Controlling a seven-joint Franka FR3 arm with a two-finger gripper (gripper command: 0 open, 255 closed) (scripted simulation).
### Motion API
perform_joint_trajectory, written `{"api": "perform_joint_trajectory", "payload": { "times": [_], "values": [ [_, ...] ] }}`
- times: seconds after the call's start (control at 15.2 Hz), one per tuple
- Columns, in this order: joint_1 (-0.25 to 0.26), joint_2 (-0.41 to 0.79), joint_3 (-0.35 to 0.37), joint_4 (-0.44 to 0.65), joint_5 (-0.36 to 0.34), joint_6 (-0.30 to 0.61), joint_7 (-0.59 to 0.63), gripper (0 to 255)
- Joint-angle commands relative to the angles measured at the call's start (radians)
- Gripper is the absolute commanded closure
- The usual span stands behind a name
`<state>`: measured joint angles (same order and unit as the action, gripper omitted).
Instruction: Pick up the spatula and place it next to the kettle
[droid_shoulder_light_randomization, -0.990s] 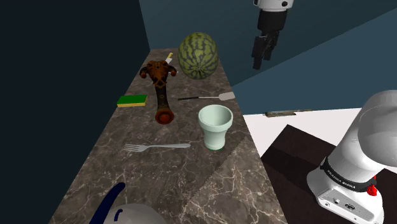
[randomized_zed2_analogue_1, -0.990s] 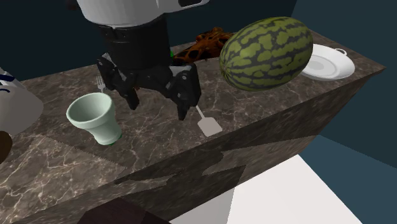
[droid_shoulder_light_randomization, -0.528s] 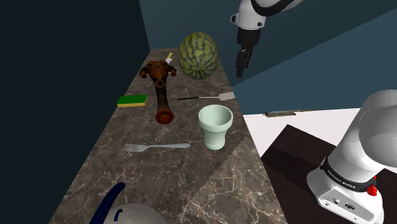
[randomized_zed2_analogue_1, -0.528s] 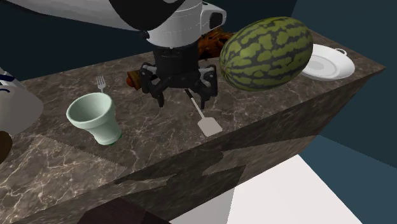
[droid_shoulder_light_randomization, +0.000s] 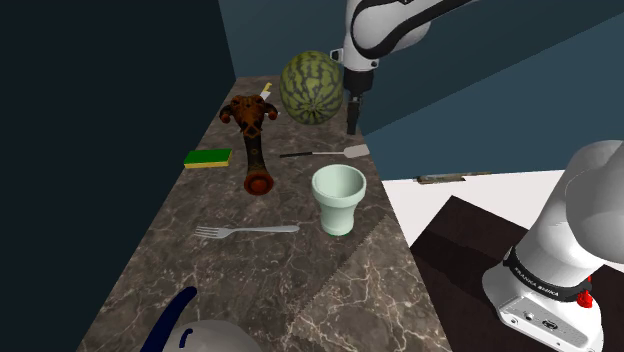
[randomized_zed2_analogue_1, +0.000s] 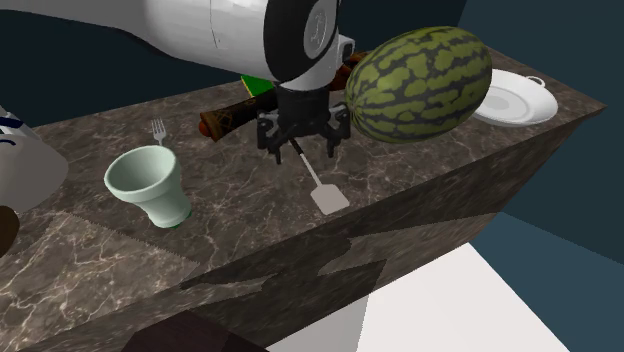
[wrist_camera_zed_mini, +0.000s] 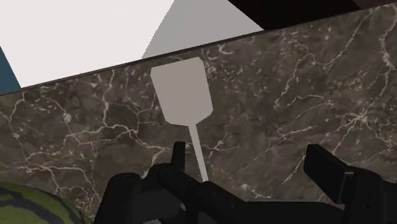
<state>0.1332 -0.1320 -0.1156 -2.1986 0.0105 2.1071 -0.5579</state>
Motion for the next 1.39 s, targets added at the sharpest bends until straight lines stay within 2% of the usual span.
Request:
{"api": "perform_joint_trajectory", "payload": {
  "times": [0.0, 0.4, 0.92, 1.32],
  "values": [
    [0.008, 0.085, -0.004, 0.051, 0.018, 0.036, -0.071, 0],
    [0.018, 0.306, 0.015, 0.205, 0.069, 0.106, -0.253, 0],
    [0.017, 0.37, 0.022, 0.178, 0.081, 0.196, -0.266, 0],
    [0.017, 0.37, 0.022, 0.178, 0.081, 0.196, -0.266, 0]
  ]
}}
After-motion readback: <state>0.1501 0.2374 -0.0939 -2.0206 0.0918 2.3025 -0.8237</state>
